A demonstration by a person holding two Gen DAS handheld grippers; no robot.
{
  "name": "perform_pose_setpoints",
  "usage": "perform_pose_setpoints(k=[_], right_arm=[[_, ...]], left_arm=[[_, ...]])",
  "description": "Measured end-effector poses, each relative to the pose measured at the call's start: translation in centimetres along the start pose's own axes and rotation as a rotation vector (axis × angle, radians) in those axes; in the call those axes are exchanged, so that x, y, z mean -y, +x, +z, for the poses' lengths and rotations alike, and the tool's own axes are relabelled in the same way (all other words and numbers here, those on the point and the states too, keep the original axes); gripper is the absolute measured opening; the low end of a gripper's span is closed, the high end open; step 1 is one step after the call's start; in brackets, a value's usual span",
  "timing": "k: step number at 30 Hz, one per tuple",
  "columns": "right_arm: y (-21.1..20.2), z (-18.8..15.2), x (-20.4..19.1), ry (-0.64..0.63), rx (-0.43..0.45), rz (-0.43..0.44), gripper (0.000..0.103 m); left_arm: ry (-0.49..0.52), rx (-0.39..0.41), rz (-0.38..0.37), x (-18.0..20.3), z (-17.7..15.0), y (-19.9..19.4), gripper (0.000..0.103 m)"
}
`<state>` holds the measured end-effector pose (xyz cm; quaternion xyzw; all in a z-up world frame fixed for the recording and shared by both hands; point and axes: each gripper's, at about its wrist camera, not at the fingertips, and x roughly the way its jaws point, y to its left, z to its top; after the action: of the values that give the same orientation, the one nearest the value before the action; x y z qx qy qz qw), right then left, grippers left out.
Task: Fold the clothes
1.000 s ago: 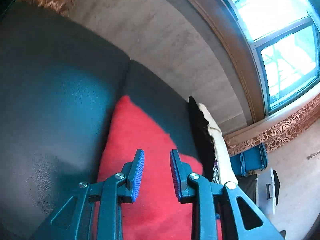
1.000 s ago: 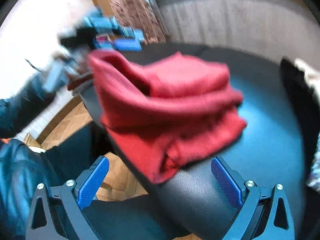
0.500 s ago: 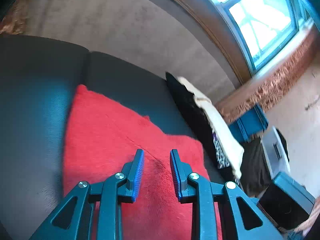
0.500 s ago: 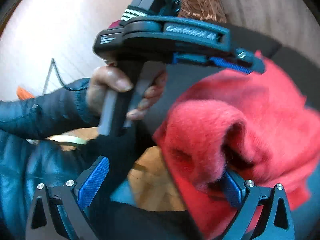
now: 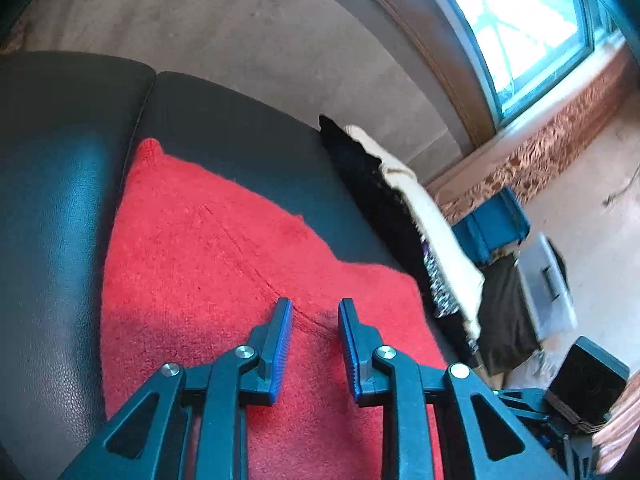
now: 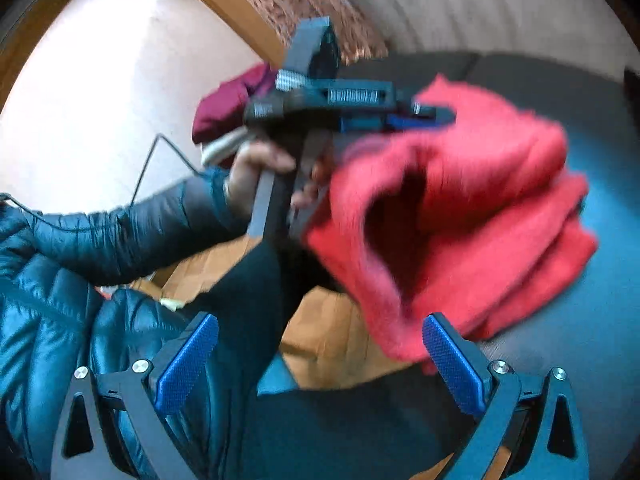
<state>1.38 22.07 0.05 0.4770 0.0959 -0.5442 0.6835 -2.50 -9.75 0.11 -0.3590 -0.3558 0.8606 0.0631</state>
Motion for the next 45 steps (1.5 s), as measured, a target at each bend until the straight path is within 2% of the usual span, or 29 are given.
perform_pose_setpoints(k=[3, 6, 8, 9, 13, 16, 19, 24, 28, 31, 35, 39, 43, 44, 45], right_arm=[[1.9, 3.0, 0.1, 0.004, 0.012, 0.04, 0.103], [6.6, 4.5, 0.5, 0.017, -0.039, 0.127, 0.103], [9.3, 4.5, 0.2, 0.039, -0.083, 0.208, 0.103], [9.3, 3.9, 0.0, 0.039, -0.092, 0.219, 0.103], [8.8, 1.7, -0.6, 0.052, -0.11, 0.248, 0.103], [4.5, 1.1, 0.1, 0.132, 0.024, 0.186, 0.103], [-0.3, 1.5, 0.3, 0.192, 0.238, 0.149, 0.103], [-2.8, 2.8, 2.5, 0.346, 0.475, 0.072, 0.103], [-1.1, 4.2, 6.0, 0.526, 0.535, 0.027, 0.103], [-0.1, 4.5, 7.4, 0.592, 0.551, -0.023, 0.103], [1.1, 4.3, 8.9, 0.673, 0.555, -0.076, 0.103], [2.2, 4.2, 10.1, 0.748, 0.565, -0.123, 0.103], [2.4, 4.8, 9.6, 0.726, 0.52, -0.147, 0.103], [2.4, 5.0, 9.5, 0.717, 0.507, -0.165, 0.101], [2.2, 5.2, 9.4, 0.705, 0.496, -0.197, 0.088]], left_arm=[[-0.017, 0.014, -0.005, 0.0, 0.1, -0.3, 0.024], [0.001, 0.004, 0.018, 0.4, 0.3, -0.1, 0.024], [0.025, -0.033, 0.047, 0.6, 0.4, 0.6, 0.024], [0.045, -0.049, 0.067, 0.7, 0.3, 1.0, 0.024], [0.088, -0.065, 0.055, 0.6, -0.1, 1.5, 0.024], [0.051, -0.036, 0.029, 0.2, -0.2, 0.5, 0.024], [0.018, 0.014, 0.022, -0.3, -0.3, -1.5, 0.025], [0.0, 0.072, 0.021, -1.8, -1.2, -5.8, 0.025], [0.05, 0.093, 0.023, -2.6, -3.1, -9.1, 0.027], [0.134, 0.062, 0.012, -2.4, -5.3, -10.5, 0.027], [0.241, -0.004, -0.023, -1.6, -8.0, -10.4, 0.027], [0.333, -0.086, -0.025, -0.8, -10.3, -8.8, 0.027], [0.37, -0.097, -0.04, -0.3, -11.3, -8.0, 0.027], [0.377, -0.098, -0.04, -0.3, -11.3, -7.8, 0.027], [0.384, -0.098, -0.039, -0.2, -11.3, -7.6, 0.027]])
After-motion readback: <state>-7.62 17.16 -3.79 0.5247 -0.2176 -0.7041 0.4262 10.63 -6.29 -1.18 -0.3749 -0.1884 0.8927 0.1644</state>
